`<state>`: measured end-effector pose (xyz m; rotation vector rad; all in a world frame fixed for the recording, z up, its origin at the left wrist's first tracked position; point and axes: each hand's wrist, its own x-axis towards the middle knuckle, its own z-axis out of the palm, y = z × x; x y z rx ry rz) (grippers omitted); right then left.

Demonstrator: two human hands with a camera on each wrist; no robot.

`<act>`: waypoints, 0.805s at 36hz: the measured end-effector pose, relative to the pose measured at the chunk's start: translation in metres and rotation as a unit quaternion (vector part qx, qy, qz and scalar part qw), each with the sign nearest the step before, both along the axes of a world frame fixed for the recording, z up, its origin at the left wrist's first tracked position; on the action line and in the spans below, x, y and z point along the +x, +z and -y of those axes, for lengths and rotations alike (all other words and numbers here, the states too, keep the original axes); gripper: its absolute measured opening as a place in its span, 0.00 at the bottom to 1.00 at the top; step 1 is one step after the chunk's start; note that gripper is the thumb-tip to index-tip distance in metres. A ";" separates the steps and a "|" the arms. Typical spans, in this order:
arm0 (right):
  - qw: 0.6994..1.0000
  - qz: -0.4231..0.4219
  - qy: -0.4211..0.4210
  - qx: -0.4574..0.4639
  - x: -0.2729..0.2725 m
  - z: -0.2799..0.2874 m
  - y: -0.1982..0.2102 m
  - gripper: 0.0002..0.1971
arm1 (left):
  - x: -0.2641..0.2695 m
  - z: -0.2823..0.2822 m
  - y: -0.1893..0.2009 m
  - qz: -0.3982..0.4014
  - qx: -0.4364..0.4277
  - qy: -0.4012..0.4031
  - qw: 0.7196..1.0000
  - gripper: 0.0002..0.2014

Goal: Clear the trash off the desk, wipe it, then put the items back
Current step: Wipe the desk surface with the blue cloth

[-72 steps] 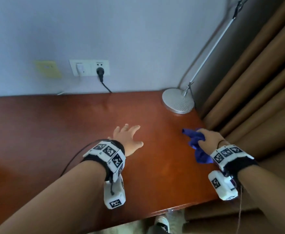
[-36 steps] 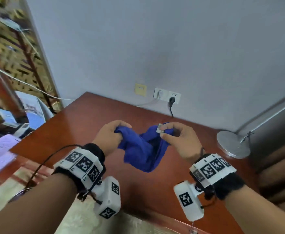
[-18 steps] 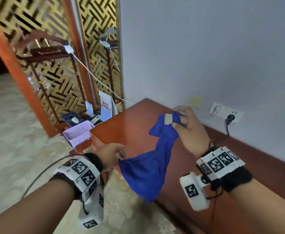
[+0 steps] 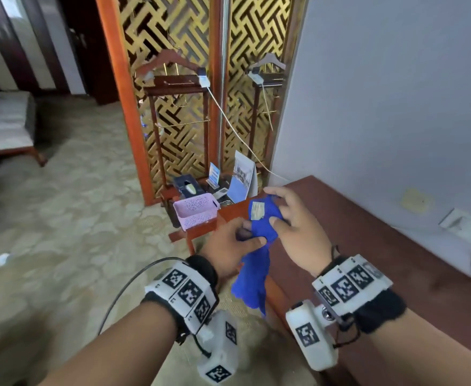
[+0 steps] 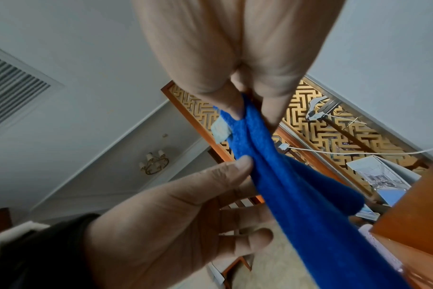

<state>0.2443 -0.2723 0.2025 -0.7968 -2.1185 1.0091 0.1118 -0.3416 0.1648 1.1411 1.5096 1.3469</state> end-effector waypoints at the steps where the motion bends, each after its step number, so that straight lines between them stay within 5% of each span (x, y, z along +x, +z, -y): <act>1: 1.000 0.008 0.003 0.002 -0.007 0.002 -0.002 0.31 | -0.009 0.001 -0.004 -0.005 -0.006 0.005 1.000 0.06; 16: 0.997 -0.002 -0.018 -0.080 -0.176 0.009 -0.059 0.30 | -0.178 0.016 -0.044 0.009 -0.064 -0.066 0.996 0.05; 19: 0.994 -0.006 -0.022 -0.104 -0.222 0.010 -0.077 0.30 | -0.214 0.016 -0.053 0.051 -0.090 -0.101 0.989 0.14; 22: 0.991 -0.016 -0.028 -0.126 -0.263 0.006 -0.081 0.35 | -0.252 0.005 -0.060 0.002 -0.094 -0.074 0.993 0.21; 29: 0.980 -0.113 -0.050 -0.158 -0.320 -0.041 -0.083 0.21 | -0.327 -0.044 -0.079 -0.041 -0.090 -0.075 0.992 0.21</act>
